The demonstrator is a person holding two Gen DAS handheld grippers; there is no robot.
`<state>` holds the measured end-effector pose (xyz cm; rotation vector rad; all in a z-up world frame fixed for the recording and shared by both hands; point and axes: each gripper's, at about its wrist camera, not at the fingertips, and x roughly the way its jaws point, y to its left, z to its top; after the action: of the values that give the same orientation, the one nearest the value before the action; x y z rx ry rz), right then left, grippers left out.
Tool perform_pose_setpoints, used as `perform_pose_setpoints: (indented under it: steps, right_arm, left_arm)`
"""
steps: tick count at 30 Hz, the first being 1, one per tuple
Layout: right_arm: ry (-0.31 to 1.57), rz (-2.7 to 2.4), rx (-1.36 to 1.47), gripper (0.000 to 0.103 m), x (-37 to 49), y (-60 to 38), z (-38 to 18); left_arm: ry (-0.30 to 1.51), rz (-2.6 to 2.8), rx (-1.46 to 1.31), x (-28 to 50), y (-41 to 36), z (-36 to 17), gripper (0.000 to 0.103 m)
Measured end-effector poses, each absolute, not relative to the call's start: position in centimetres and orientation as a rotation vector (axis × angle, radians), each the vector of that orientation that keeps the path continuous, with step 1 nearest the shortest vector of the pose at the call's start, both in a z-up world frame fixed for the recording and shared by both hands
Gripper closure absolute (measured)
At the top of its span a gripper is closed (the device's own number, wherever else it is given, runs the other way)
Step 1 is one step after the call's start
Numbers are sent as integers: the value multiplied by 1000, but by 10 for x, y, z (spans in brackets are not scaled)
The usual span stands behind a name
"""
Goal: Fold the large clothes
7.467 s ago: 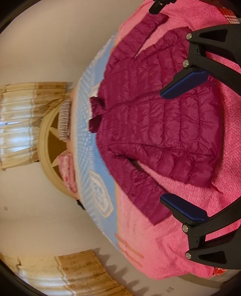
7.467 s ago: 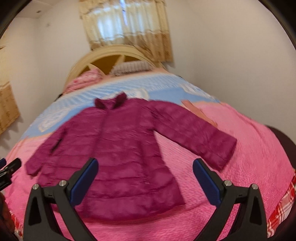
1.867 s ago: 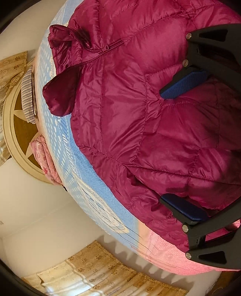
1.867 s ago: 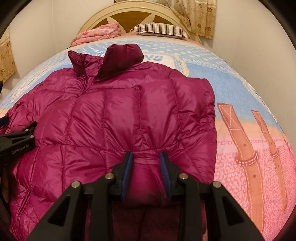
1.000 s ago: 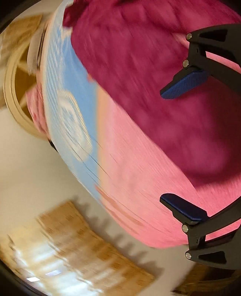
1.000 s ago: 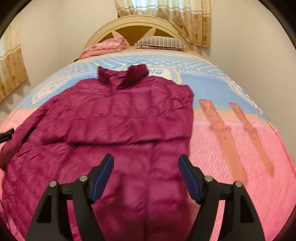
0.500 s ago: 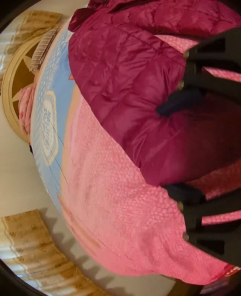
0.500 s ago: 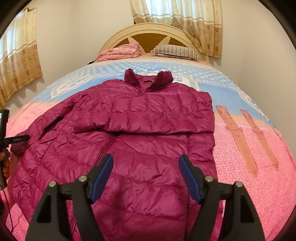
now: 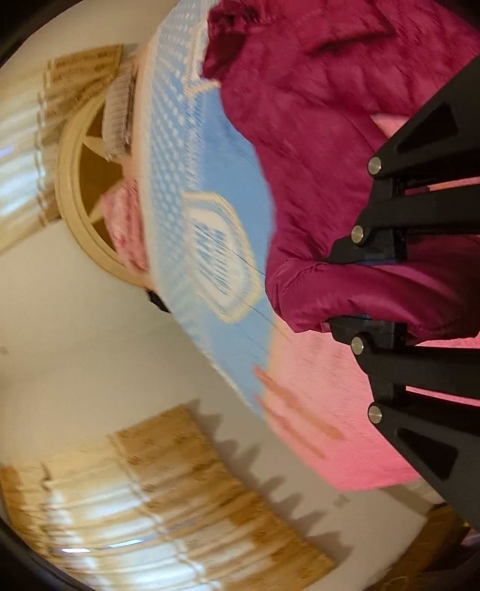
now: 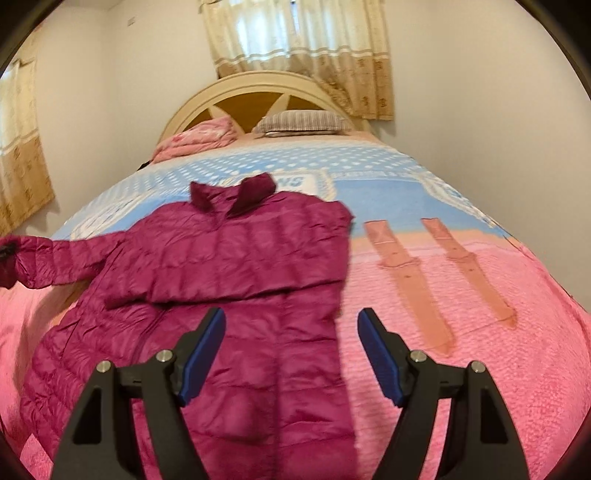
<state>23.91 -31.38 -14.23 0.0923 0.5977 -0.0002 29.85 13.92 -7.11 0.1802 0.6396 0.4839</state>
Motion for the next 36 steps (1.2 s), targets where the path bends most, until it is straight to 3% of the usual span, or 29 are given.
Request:
perform_pose_setpoints:
  steps: [23,25,27,28,29,36]
  right_arm:
    - [641,-143,221,26,238,-418,-175]
    - [654,-146,231,26,238,-423,-180]
    - [665,-145,235,26,239,-427,-183]
    - [668,-144,234,26,239,-428,-183]
    - [673,-144,233,26,240,-429,-184]
    - [680,-107,221,23,252,-414,-175]
  left_arm:
    - [600,27,353,350,-173,-83,86]
    - [615,10,330,354,-187,-90,82]
    - [642,-7,318,359,-198,-99,60]
    - [650,-7,318,359,-202,-103,35]
    - [642,-7,317,357,-203,-105,17]
    - [514,0,354,338,-174,-95,13]
